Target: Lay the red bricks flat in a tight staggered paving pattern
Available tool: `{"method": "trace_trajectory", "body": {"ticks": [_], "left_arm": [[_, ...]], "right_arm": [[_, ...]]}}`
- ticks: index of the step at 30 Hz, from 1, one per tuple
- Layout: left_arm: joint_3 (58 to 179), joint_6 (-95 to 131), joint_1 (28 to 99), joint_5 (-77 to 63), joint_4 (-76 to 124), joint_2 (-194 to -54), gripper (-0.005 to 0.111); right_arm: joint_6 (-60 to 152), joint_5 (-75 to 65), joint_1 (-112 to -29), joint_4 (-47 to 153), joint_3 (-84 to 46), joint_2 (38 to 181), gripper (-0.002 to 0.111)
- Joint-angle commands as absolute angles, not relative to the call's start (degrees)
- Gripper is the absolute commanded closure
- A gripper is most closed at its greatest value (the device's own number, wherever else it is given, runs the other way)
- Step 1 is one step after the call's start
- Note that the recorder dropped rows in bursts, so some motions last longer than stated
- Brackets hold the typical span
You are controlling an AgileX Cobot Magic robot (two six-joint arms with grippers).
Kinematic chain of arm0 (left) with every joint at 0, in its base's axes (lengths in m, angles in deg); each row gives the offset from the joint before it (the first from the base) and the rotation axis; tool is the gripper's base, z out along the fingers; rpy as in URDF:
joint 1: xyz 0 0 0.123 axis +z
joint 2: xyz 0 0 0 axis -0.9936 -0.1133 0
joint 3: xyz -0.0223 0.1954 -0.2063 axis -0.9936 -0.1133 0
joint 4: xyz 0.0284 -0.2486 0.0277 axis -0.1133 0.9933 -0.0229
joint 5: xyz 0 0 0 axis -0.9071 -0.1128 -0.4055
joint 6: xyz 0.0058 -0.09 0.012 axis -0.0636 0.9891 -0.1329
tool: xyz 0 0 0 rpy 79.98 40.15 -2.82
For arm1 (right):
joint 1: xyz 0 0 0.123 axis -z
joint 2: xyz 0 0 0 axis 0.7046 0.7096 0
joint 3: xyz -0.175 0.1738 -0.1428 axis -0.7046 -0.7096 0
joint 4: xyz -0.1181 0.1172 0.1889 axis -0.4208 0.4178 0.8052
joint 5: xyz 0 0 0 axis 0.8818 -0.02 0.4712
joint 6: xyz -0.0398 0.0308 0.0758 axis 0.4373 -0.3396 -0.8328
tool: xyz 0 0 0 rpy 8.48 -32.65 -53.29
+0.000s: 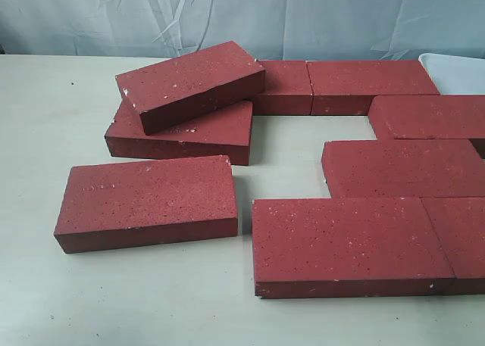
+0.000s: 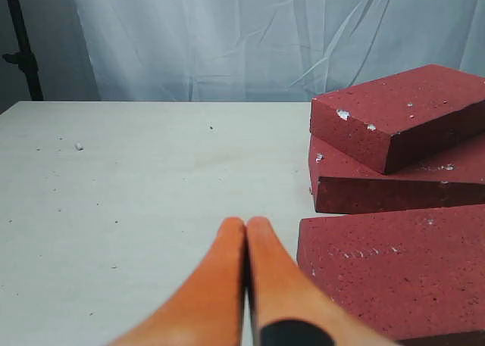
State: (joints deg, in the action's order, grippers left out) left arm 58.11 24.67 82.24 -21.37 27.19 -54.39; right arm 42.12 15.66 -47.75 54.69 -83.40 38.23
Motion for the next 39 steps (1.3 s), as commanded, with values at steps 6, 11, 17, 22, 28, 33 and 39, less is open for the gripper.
{"method": "trace_trajectory", "body": {"ticks": [6,11,17,22,28,33,39], "left_arm": [[57.8,24.6,82.4,-20.6,27.4,-54.1,0.107],[57.8,24.6,82.4,-20.6,27.4,-54.1,0.107],[57.8,24.6,82.4,-20.6,27.4,-54.1,0.107],[57.8,24.6,82.4,-20.6,27.4,-54.1,0.107],[57.8,24.6,82.4,-20.6,27.4,-54.1,0.107],[57.8,24.6,82.4,-20.6,27.4,-54.1,0.107],[57.8,24.6,82.4,-20.6,27.4,-54.1,0.107]], "right_arm": [[42.3,15.2,-47.5,54.3,-83.5,37.9,0.109],[42.3,15.2,-47.5,54.3,-83.5,37.9,0.109],[42.3,15.2,-47.5,54.3,-83.5,37.9,0.109],[42.3,15.2,-47.5,54.3,-83.5,37.9,0.109],[42.3,5.6,-47.5,54.3,-83.5,37.9,0.109],[42.3,-8.2,-47.5,54.3,-83.5,37.9,0.109],[42.3,-18.3,-47.5,54.3,-83.5,37.9,0.109]]}}
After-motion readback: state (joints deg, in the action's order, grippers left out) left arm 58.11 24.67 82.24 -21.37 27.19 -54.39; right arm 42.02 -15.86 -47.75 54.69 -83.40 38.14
